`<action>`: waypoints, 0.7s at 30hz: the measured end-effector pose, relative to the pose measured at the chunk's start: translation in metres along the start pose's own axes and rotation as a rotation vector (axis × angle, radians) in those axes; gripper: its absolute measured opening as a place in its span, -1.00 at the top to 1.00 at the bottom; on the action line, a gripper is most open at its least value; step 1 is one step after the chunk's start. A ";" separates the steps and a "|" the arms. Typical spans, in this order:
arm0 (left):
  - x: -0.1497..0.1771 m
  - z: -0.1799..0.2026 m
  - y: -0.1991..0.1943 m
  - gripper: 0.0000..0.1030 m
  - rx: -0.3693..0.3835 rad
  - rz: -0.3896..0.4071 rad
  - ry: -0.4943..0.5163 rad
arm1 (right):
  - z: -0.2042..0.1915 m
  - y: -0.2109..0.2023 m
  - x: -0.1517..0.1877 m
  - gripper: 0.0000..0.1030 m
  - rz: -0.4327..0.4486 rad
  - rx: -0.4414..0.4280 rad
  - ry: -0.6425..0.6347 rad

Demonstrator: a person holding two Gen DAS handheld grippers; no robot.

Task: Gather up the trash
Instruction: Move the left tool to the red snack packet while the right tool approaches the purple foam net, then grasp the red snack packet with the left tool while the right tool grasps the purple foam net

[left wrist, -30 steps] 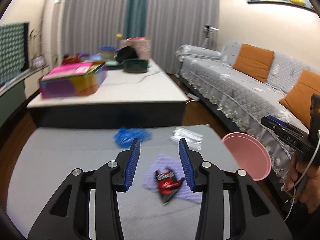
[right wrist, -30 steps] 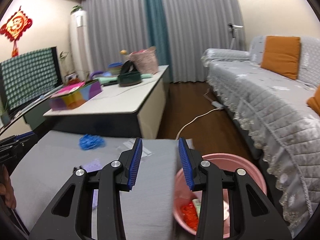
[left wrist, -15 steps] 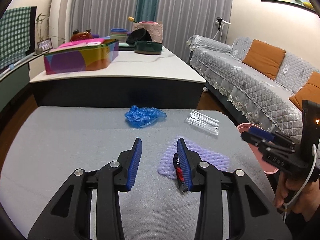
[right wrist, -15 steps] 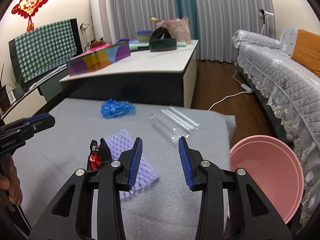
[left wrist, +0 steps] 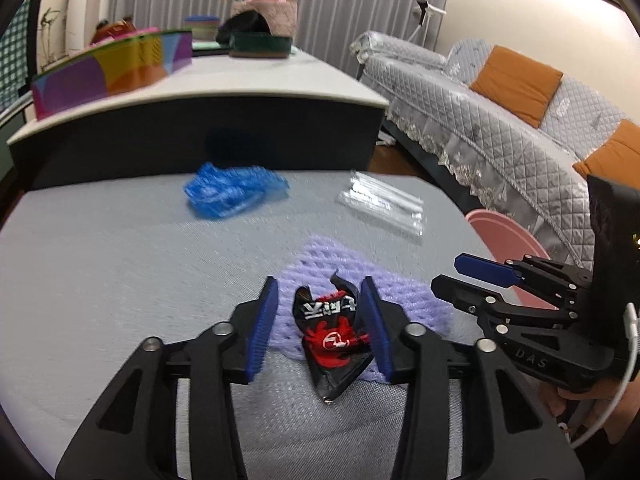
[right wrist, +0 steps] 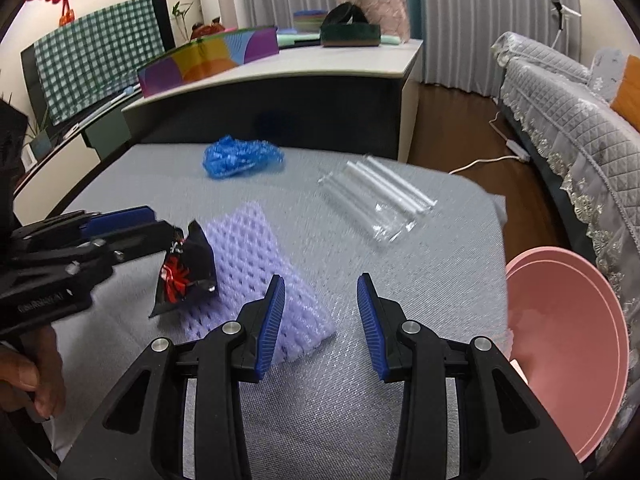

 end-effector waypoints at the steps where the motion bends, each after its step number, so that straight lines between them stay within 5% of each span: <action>1: 0.002 0.001 0.004 0.15 0.001 -0.011 -0.002 | -0.001 0.003 0.001 0.25 -0.007 -0.006 -0.002; 9: 0.013 0.004 0.019 0.21 -0.003 -0.062 0.006 | -0.005 0.012 0.006 0.28 -0.043 -0.045 -0.016; 16: 0.008 -0.002 0.011 0.30 -0.014 -0.044 -0.001 | -0.014 0.011 0.006 0.70 -0.049 -0.047 -0.059; 21: 0.005 -0.005 0.001 0.30 -0.022 -0.019 -0.001 | -0.012 0.004 0.004 0.76 -0.035 -0.034 -0.047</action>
Point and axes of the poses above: each gripper's, at about its wrist camera, not at the fingertips, and y roughly the way its jaws point, z to its right, x to its underside, the point moved 8 cm from there along y, roughly the way its jaws point, and after that the axes turned 12 degrees about -y, right-handed, at the moved point
